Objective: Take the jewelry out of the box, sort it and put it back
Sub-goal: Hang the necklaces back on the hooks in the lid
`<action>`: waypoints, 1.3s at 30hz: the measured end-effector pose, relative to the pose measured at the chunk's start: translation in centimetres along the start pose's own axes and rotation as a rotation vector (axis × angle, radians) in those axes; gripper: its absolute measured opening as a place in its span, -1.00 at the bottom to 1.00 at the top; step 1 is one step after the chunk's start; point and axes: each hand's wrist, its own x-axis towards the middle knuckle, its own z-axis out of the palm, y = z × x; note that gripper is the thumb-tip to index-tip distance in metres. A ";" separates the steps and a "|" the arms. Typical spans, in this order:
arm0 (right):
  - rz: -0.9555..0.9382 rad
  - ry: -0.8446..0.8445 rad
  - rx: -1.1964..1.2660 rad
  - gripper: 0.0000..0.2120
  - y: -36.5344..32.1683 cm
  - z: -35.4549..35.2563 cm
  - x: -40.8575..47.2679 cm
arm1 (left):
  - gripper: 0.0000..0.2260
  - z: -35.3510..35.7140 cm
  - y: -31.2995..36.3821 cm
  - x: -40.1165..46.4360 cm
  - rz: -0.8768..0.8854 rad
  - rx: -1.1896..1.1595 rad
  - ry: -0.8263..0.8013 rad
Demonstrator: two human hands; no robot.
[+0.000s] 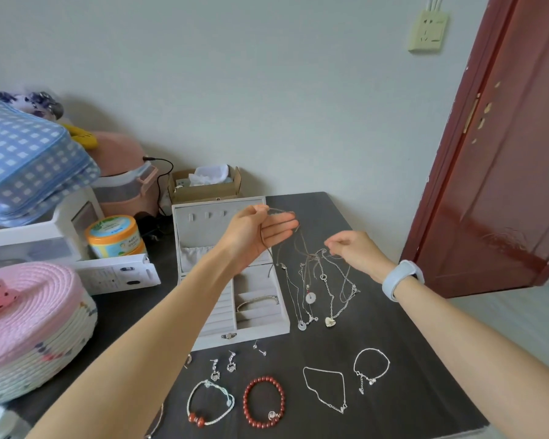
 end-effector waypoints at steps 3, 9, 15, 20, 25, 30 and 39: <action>0.013 -0.119 -0.176 -0.80 0.6 0.3 0.1 | -0.73 0.5 1.2 0.6 0.014 -0.008 -0.030; 0.085 -0.199 -0.358 -0.73 1.6 0.8 -0.2 | -0.74 0.1 4.0 1.1 0.087 -0.067 -0.053; 0.038 -0.280 -0.701 -0.77 -0.5 1.3 0.2 | -0.72 -0.2 5.5 0.3 0.094 -0.033 -0.073; -0.140 -0.372 0.074 -0.57 -6.4 3.0 -0.1 | -0.73 -0.2 6.9 0.0 0.138 -0.043 -0.093; -0.358 -0.104 0.196 -0.85 -10.0 5.1 0.9 | -0.78 -2.3 8.9 0.0 0.213 -0.099 0.001; -0.435 -0.068 0.162 -0.78 -13.8 5.4 2.7 | -0.71 -7.9 9.7 0.2 0.266 0.006 0.274; -0.318 -0.177 0.175 -0.79 -18.5 8.2 7.8 | -0.89 -15.3 5.7 2.2 0.225 0.566 0.637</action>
